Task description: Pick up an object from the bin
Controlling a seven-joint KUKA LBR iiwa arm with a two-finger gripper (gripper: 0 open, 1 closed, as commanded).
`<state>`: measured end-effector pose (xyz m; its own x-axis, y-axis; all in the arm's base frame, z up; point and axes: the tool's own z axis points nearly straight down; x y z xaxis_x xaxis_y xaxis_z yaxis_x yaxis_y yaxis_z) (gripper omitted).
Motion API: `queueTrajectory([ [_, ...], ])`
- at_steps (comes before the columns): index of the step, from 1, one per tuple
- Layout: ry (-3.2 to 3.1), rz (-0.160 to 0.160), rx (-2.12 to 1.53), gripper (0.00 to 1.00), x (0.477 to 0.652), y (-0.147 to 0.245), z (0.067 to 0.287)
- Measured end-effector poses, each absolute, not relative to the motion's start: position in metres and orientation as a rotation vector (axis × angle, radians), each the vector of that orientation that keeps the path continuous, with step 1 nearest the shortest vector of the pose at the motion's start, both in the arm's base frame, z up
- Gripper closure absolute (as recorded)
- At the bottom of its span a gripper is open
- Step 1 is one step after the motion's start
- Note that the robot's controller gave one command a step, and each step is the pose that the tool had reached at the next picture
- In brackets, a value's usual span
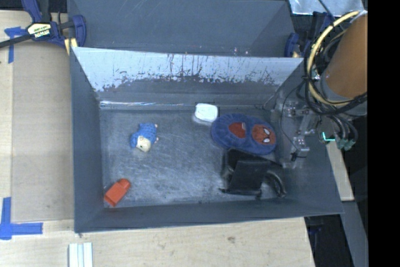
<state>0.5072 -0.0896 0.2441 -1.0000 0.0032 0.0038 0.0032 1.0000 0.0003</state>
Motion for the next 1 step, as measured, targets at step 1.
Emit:
queueTrajectory([
  [1,-3.124,-0.002,0.299,0.00,0.5073,-0.0754,0.1345],
])
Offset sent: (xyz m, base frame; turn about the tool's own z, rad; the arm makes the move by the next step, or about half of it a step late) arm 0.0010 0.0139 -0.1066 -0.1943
